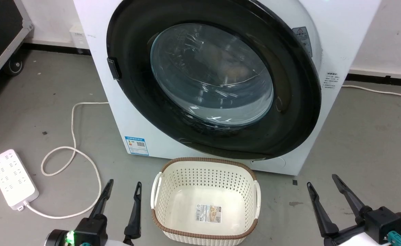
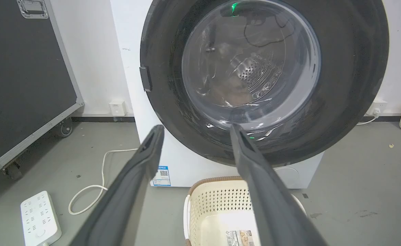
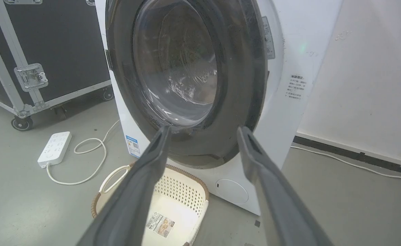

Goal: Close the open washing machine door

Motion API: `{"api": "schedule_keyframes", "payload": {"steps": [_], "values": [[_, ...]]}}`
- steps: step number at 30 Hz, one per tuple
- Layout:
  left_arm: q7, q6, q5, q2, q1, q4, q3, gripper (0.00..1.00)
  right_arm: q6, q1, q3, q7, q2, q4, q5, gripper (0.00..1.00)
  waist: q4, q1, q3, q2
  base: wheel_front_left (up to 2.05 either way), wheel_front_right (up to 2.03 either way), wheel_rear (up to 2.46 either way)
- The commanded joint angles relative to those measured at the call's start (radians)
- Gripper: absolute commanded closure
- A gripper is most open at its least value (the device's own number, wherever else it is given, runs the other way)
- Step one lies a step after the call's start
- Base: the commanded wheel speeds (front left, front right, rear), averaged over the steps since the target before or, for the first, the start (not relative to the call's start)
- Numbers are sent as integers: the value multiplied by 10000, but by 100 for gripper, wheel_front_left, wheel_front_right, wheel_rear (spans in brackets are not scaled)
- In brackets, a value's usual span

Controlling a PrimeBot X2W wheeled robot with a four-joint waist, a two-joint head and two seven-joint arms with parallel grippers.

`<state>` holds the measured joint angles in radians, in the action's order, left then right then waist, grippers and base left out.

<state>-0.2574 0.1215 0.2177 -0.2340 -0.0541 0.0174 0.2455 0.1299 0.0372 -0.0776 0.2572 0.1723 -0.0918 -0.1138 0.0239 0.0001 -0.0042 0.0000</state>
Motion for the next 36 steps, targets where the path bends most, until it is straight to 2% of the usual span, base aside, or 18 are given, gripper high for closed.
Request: {"api": "schedule_keyframes", "payload": {"steps": [1,2,3,4,5,9,16,20,24,31,36], "values": [[-43,-95,-82,48,7,4,-23,0,8,85,-17,26,-42,19,-8,0,25,-1,105,0,0,0,0],[-43,-144,-102,62,41,7,-34,0,8,48,-53,18,-23,45,-38,0,39,-1,164,0,0,0,0],[-43,-190,-122,77,82,14,-41,0,8,2,-73,-1,14,72,-74,53,58,-1,245,0,0,0,0],[-43,-231,-147,93,135,20,-46,0,8,-61,-102,-18,85,107,-82,93,83,-1,345,0,0,0,0],[-43,-264,-177,117,204,21,-44,0,8,-142,-119,-29,153,144,-111,100,113,-1,458,0,0,0,0],[-43,-361,-341,261,566,-18,12,0,8,-724,-525,-163,679,363,-328,100,281,-1,1102,0,0,0,0],[-43,-365,-842,613,1295,-176,323,0,8,-2870,-1867,-812,2202,693,-1455,100,609,-1,2407,0,0,0,0],[-43,-352,-1063,780,1703,-203,435,0,8,-4349,-2453,-1156,3167,352,-2255,100,785,-1,2997,0,0,0,0],[-43,-357,-1215,932,2035,-221,525,0,8,-5683,-2647,-1522,3835,-486,-3030,100,951,-1,3420,0,0,0,0],[-43,-359,-1364,1144,2369,-194,653,0,8,-7425,-2567,-1913,4283,-2277,-4151,100,1219,-1,3851,0,0,0,0],[-43,-353,-1423,1213,2483,-184,668,0,8,-8621,-2298,-2004,4372,-3649,-4355,100,1329,-1,4071,0,0,0,0]]}}
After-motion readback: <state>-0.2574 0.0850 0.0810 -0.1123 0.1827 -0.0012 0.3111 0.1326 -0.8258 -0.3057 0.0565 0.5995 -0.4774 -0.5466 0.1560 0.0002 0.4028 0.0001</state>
